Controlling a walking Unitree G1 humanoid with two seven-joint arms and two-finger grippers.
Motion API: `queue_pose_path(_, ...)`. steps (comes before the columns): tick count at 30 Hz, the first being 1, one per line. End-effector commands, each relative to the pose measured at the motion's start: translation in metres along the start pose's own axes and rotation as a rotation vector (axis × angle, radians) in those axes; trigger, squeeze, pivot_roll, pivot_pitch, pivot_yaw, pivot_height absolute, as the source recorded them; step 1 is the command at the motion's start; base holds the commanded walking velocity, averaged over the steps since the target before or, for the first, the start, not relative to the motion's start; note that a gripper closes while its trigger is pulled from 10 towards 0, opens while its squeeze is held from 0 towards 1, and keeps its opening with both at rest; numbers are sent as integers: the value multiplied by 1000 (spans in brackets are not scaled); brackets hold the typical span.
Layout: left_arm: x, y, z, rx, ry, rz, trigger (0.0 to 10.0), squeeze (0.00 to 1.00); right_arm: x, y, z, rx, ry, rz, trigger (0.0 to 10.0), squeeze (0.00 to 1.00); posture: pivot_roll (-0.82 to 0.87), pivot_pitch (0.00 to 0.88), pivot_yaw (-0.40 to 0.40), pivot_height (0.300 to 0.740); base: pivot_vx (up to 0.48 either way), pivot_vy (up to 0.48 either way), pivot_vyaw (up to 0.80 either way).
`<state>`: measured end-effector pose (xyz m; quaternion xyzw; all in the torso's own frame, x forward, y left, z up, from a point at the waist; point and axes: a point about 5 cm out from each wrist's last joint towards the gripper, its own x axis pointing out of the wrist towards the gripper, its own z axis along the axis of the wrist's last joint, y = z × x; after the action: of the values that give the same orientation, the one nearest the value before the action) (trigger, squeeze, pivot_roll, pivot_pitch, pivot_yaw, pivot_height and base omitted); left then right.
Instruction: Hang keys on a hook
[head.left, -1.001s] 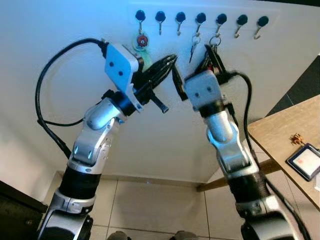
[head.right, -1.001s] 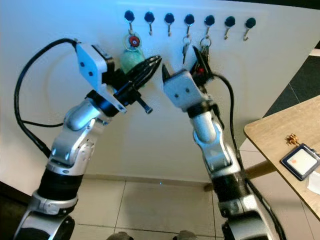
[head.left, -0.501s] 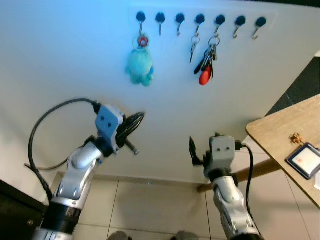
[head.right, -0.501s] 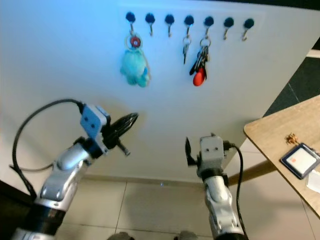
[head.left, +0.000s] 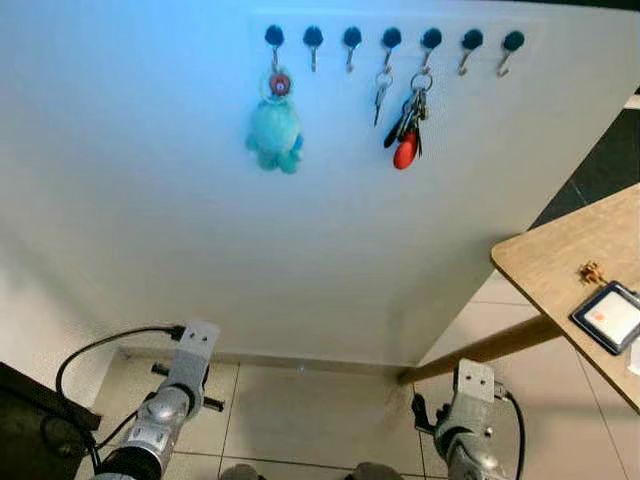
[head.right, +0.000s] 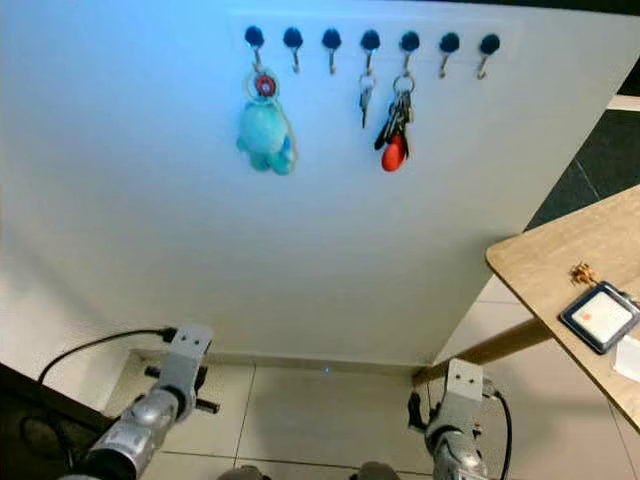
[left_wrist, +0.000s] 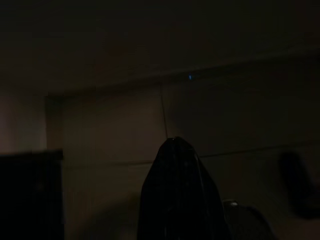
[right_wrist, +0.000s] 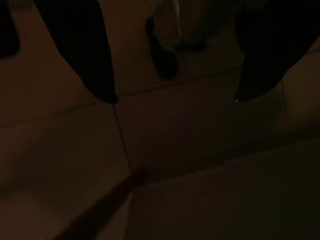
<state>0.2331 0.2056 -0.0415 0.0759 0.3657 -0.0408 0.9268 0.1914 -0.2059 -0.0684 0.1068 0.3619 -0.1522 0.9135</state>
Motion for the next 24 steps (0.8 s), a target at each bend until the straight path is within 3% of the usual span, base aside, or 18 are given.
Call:
queue_pose_path(1, 1, 0, -3, -69, -2, 27, 10000, 0, -1, -3, -4, 14, 13, -16, 10000, 0, 20, 39, 18, 740, 0, 0, 0)
queue_pose_path(3, 2, 1, -5, -115, 11, 58, 10000, 0, 0, -5, -4, -10, 11, -17, 10000, 0, 23, 34, 15, 740, 0, 0, 0)
queue_pose_path(7, 3, -3, -11, -67, 52, 35, 10000, 0, 0, -9, -5, -56, 18, -24, 10000, 0, 27, 29, 14, 740, 0, 0, 0)
queue_pose_path(11, 3, -5, -12, -96, 52, 32, 10000, 0, -1, -9, -9, 1, 27, -6, 10000, 0, 24, 24, 17, 740, 0, 0, 0)
queue_pose_path(13, 3, -4, -13, -118, 52, 52, 10000, 0, -1, -9, -11, -28, 30, -1, 10000, 0, 24, 22, 16, 740, 0, 0, 0)
queue_pose_path(15, 3, -5, -17, -88, 76, 53, 10000, 0, -4, -11, -18, -86, 57, -9, 10000, 0, 22, 18, 19, 740, 0, 0, 0)
queue_pose_path(21, 2, -4, -22, -80, 83, 55, 10000, 0, -5, -17, -25, -61, 86, -34, 10000, 0, 23, 16, 22, 740, 0, 0, 0)
queue_pose_path(24, 2, -4, -22, -81, 78, 54, 10000, 0, -6, -18, -26, -66, 91, -32, 10000, 0, 27, 19, 18, 740, 0, 0, -800)
